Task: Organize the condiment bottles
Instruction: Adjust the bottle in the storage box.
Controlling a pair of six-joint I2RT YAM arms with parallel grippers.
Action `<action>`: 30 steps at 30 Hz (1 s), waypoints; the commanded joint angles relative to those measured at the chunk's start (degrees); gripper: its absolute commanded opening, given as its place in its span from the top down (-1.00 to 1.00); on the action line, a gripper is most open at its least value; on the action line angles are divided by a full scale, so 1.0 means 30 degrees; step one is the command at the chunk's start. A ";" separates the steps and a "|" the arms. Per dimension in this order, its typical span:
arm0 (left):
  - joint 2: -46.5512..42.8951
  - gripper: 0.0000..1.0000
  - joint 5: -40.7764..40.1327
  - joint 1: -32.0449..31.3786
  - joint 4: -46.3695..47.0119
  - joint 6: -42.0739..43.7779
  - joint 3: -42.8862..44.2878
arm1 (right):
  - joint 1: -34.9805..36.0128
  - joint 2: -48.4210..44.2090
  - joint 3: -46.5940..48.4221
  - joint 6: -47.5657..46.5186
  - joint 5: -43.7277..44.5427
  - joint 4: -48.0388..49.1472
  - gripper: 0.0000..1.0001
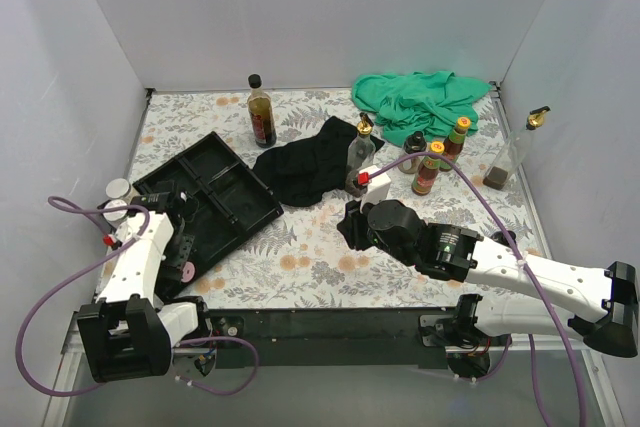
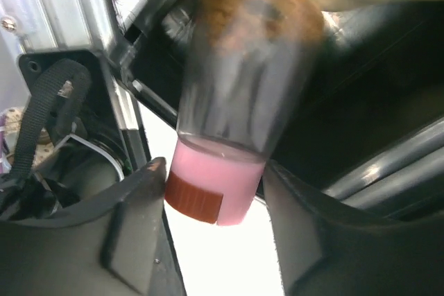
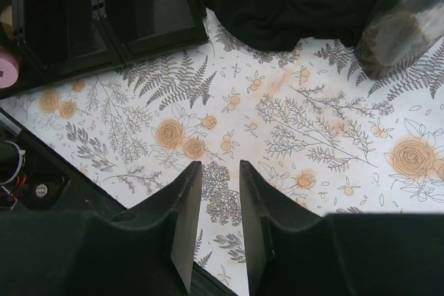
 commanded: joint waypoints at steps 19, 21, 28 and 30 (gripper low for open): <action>-0.0691 0.51 -0.0032 0.0095 -0.1120 -0.2812 0.3920 | -0.0035 -0.0596 0.0429 -0.0020 0.0652 0.0105 0.25; -0.0691 0.52 -0.0119 0.0066 -0.1120 -0.2930 0.4066 | -0.0036 -0.0685 0.0340 -0.0020 0.0681 0.0105 0.25; -0.0954 0.37 -0.0413 0.0241 -0.1120 -0.3369 0.4418 | -0.0036 -0.1036 0.0076 0.0039 0.0827 -0.0041 0.26; -0.0926 0.33 -0.0384 0.0299 -0.1091 -0.3486 0.4214 | -0.0036 -0.1066 0.0018 0.0068 0.0857 -0.0070 0.25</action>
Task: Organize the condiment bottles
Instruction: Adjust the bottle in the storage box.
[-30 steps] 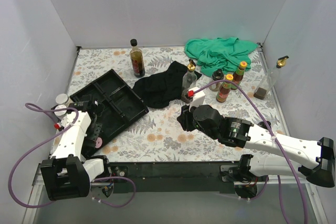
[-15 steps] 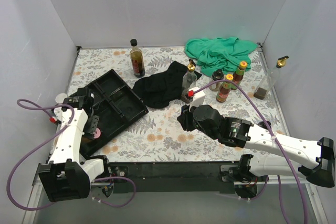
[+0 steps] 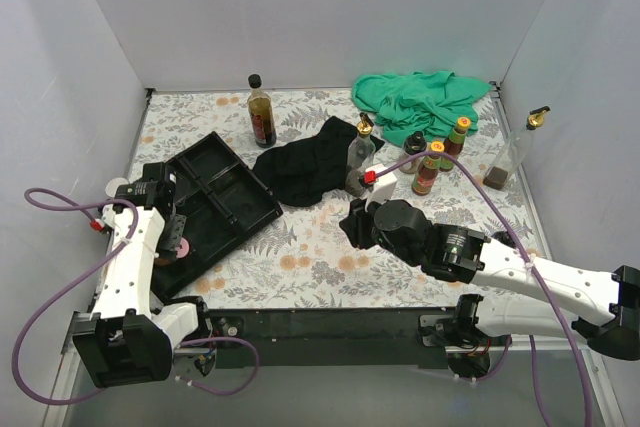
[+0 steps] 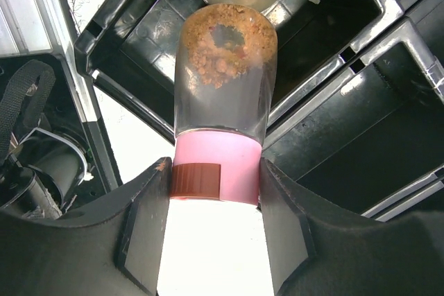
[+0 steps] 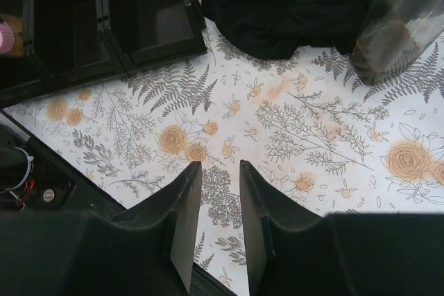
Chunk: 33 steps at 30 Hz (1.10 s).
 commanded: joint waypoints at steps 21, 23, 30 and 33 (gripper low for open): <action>0.1570 0.19 0.0422 0.1302 -0.0041 -0.4205 0.0777 | -0.0036 -0.1091 -0.0385 0.0266 0.0842 -0.0451 0.25; 0.1424 0.20 0.0657 0.1566 0.0396 -0.4058 0.0543 | -0.0036 -0.1266 -0.0414 0.0237 0.0931 -0.0539 0.24; 0.1218 0.22 0.2268 0.2504 0.0692 -0.3355 0.1097 | -0.0036 -0.1589 -0.0882 0.0295 0.1049 -0.0598 0.24; 0.1335 0.20 0.2562 0.2621 0.0575 -0.3296 0.1477 | -0.0036 -0.1618 -0.0854 0.0295 0.1020 -0.0598 0.25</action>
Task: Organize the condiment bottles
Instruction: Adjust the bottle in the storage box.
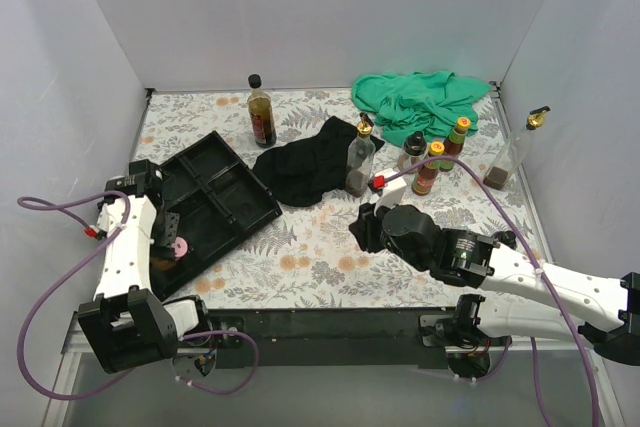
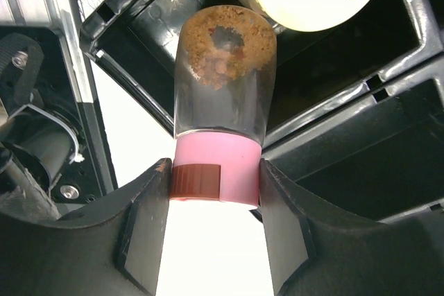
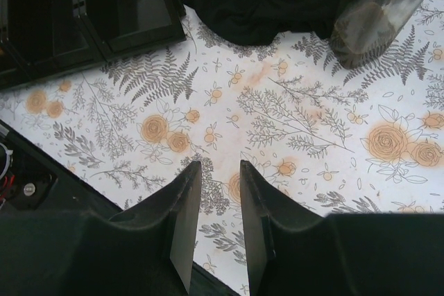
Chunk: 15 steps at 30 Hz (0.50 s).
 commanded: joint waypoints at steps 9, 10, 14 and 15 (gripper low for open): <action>0.0172 0.14 0.2188 0.2266 0.0612 -0.2359 0.1371 | -0.0036 -0.1031 -0.0506 0.0266 0.0707 0.0064 0.24; 0.0172 0.14 0.2365 0.2356 0.0611 -0.2359 0.1371 | -0.0036 -0.1061 -0.0564 0.0237 0.0707 0.0035 0.24; 0.0201 0.12 0.2776 0.2591 0.0670 -0.2388 0.1604 | -0.0035 -0.1208 -0.0682 0.0266 0.0737 0.0006 0.24; 0.0259 0.12 0.2777 0.2591 0.0641 -0.2359 0.1663 | -0.0036 -0.1208 -0.0653 0.0266 0.0737 -0.0023 0.24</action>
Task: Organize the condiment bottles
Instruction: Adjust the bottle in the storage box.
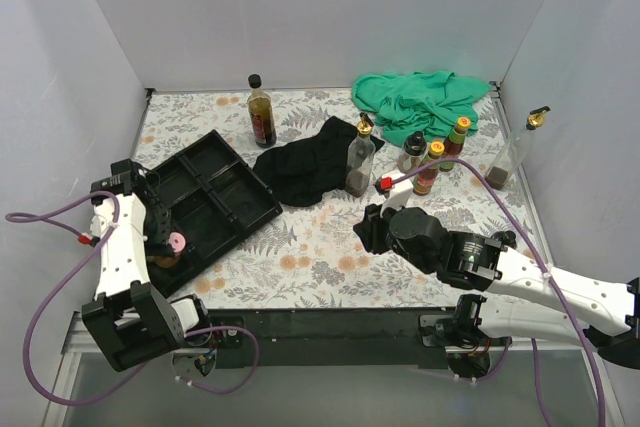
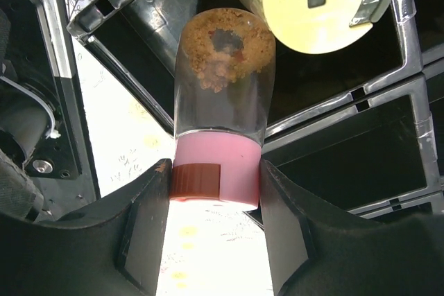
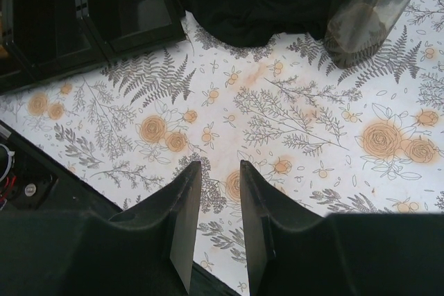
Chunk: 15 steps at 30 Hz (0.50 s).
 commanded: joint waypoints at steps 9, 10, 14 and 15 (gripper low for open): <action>0.0129 0.07 0.1791 0.2271 0.1387 -0.0836 0.0276 | -0.0036 -0.0648 -0.0084 0.0069 0.0890 -0.0083 0.24; 0.0042 0.08 0.1792 0.2332 0.1446 -0.0777 0.0305 | -0.0036 -0.0707 -0.0142 0.0040 0.0891 -0.0084 0.24; 0.0012 0.06 0.1938 0.2449 0.1505 -0.0660 0.0423 | -0.0036 -0.0795 -0.0201 0.0040 0.0950 -0.0113 0.24; 0.0070 0.05 0.2026 0.2595 0.1476 -0.0630 0.0423 | -0.0036 -0.0737 -0.0172 0.0069 0.0950 -0.0113 0.24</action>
